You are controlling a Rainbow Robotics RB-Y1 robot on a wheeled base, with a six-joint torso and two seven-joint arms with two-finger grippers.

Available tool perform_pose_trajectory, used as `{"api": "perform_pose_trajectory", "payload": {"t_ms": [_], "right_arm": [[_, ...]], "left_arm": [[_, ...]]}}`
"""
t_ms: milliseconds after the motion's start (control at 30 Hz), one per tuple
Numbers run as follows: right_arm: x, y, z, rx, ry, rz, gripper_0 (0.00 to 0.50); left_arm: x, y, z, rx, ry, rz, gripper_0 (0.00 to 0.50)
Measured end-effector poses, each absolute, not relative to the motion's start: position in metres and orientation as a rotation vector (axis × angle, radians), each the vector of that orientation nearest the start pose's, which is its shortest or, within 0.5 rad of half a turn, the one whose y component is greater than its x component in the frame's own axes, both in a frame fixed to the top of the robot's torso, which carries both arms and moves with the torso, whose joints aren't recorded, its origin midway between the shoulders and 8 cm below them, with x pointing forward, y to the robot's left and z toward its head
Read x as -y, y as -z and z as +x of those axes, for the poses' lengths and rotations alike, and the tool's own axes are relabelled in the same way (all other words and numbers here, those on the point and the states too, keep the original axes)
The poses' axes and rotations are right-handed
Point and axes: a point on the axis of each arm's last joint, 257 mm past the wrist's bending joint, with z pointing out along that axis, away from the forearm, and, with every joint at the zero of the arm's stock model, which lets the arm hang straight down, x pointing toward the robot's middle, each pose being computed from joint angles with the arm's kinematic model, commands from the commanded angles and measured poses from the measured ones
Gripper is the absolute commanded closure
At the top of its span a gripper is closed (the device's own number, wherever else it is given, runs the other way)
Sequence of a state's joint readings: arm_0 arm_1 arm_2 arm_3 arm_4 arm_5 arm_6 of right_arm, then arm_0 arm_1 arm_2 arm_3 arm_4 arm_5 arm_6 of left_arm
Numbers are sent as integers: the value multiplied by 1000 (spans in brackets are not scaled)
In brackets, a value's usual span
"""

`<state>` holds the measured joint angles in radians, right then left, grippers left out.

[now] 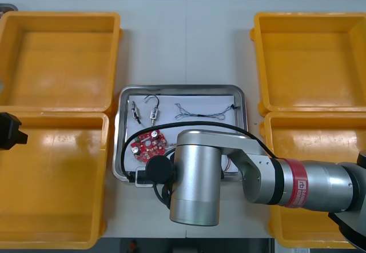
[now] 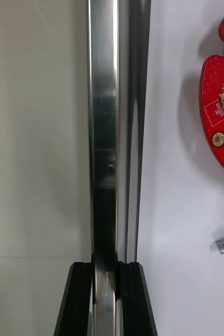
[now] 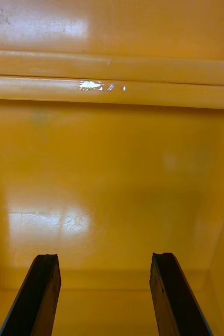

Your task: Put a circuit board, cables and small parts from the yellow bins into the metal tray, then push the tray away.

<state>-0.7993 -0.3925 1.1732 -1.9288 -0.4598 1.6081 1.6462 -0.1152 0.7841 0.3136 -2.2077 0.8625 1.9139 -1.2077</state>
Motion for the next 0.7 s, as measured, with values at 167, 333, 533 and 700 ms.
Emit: {"api": "perform_pose_trajectory", "payload": {"t_ms": [167, 333, 533, 700], "right_arm": [[-9, 310, 351, -1933, 361, -1942, 500], [-9, 305, 359, -1924, 389, -1933, 500], [-5, 295, 381, -1915, 454, -1911, 500], [-4, 284, 400, -1903, 503, -1890, 500]], "left_arm": [[-374, 177, 359, -2715, 3, -105, 0], [-374, 177, 359, -2715, 3, -105, 0], [-374, 177, 359, -2715, 3, -104, 0], [-374, 177, 359, -2715, 3, -104, 0]]}}
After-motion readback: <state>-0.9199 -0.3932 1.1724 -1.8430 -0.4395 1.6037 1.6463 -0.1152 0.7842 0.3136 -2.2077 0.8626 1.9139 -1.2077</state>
